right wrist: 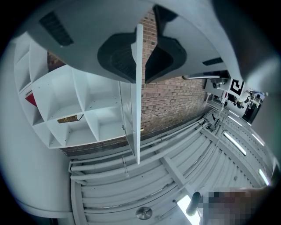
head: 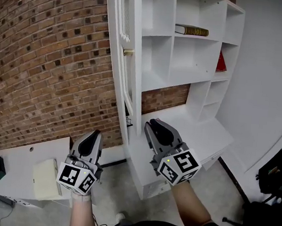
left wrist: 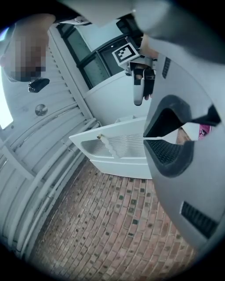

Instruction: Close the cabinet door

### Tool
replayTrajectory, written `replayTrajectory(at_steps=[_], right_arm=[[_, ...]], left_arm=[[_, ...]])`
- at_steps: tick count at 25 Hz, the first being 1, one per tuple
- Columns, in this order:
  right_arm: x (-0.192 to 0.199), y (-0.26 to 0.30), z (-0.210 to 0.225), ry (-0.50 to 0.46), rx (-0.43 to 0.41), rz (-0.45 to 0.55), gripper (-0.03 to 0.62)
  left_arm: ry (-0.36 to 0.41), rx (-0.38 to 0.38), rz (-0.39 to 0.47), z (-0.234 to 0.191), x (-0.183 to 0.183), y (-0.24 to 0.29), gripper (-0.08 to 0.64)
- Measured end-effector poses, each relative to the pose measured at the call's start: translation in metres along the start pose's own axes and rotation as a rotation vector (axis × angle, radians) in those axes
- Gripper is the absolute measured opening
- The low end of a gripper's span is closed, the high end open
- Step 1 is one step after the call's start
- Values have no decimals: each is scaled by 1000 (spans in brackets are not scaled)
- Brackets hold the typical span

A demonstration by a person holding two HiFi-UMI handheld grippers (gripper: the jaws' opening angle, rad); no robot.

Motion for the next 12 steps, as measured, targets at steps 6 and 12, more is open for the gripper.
replayTrajectory(at_steps=[6,12], right_arm=[[-13,26,3,-26,32,31,55],[-28,45,-2,-45,35,69,69]], left_arm=[[33,103,47,-25,-15,55,11],[66,209,99,-42,-33,101,50]])
Point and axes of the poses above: the fingertips, and each gripper's own axes: y forward along the fingers, z to its right, x out of its underside, the point moved 10 cm from there along -y, backward along the fingers, and after that the axes turned 4 degrees about y, right-handed, at the moved point
